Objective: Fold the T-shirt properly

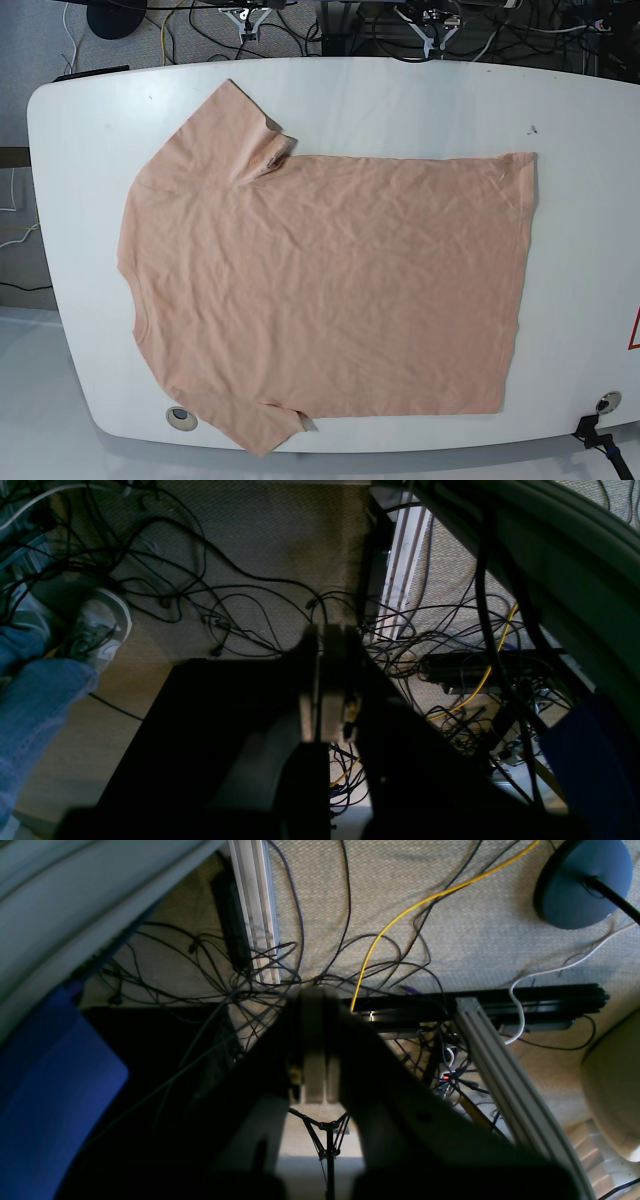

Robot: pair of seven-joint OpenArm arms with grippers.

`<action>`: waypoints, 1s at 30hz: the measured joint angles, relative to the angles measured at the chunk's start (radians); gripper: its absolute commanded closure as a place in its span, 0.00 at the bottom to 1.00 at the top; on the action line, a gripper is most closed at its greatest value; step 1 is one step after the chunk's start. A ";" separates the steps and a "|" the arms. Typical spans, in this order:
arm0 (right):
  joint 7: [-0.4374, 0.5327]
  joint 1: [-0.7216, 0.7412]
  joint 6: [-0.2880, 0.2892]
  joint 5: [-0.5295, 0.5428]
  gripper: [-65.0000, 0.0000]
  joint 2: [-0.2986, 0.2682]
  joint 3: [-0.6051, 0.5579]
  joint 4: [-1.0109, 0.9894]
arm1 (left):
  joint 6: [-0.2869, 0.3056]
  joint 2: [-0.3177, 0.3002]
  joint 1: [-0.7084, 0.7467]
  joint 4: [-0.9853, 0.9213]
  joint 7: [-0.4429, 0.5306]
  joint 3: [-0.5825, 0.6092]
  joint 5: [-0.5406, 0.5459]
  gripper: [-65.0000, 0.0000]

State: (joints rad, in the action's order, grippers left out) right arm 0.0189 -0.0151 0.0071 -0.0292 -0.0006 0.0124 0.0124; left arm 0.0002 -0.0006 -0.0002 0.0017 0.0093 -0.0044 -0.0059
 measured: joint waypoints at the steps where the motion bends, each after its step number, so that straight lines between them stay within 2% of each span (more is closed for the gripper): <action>1: 0.000 0.000 0.000 0.000 1.00 0.000 0.000 0.000 | 0.000 0.000 0.000 0.000 0.000 0.000 0.000 1.00; 30: 0.015 -0.005 0.011 0.000 1.00 0.000 0.001 0.000 | -0.004 -0.008 0.020 0.000 0.011 0.005 0.000 1.00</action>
State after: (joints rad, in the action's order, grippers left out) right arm 0.0341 -0.0196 0.0177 -0.0296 -0.0002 0.0132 0.0120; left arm -0.0040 -0.0086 0.0196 0.0017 0.0208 0.0010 -0.0059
